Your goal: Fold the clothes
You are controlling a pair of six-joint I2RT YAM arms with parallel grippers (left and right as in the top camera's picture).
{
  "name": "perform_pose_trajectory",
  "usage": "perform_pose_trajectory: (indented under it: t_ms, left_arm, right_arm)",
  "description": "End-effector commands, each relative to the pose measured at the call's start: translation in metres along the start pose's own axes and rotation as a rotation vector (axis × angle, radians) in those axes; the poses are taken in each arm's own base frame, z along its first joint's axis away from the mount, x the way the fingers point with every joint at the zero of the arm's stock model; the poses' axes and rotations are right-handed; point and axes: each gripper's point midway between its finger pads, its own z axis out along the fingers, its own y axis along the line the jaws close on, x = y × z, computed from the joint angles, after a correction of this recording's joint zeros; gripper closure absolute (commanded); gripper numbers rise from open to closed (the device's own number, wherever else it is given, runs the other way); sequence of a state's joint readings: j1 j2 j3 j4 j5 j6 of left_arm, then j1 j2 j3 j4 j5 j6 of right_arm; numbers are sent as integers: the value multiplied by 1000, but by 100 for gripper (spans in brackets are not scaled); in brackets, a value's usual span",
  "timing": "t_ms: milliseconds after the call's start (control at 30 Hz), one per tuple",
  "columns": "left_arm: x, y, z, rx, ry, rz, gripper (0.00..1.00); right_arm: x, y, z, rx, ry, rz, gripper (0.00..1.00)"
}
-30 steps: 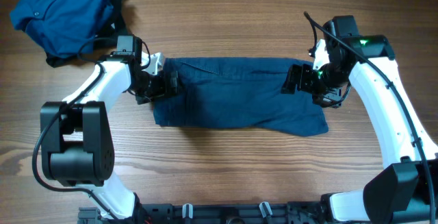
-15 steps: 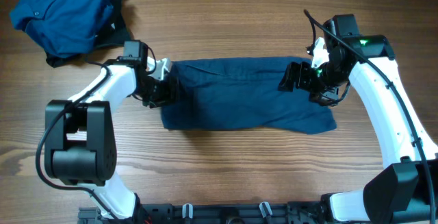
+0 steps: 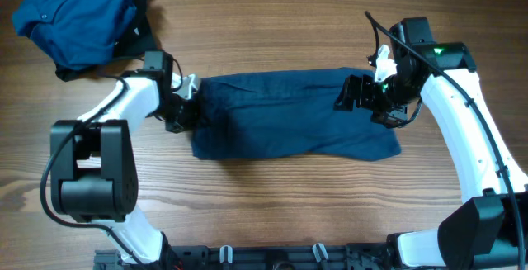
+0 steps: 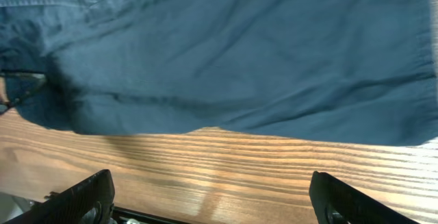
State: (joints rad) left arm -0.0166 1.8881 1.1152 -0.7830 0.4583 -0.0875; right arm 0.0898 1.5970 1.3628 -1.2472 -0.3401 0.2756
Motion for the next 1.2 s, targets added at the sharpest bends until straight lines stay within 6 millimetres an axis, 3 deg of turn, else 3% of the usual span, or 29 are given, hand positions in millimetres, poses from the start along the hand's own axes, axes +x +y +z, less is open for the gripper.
perform_pose_trajectory:
  t_ms: [0, 233, 367, 467, 1033, 1167]
  left_arm:
    - [-28, 22, -28, -117, -64, -29, 96]
    - [-54, 19, -93, -271, -118, -49, 96]
    - [-62, -3, -130, -277, -150, -42, 96]
    - [-64, -20, -143, -273, -162, -14, 96]
    - [-35, -112, -101, -315, -141, 123, 96]
    - [-36, -115, -100, -390, -193, 98, 96]
  right_arm:
    - [2, 6, -5, -25, -16, -50, 8]
    - [0, 6, -6, -27, -24, -54, 8]
    - [-1, 7, -6, -29, -30, -57, 7]
    - [-4, 8, -6, -32, -43, -61, 7]
    - [-15, 7, -6, -22, -85, -20, 0]
    - [-18, 1, -6, 8, -98, -18, 1]
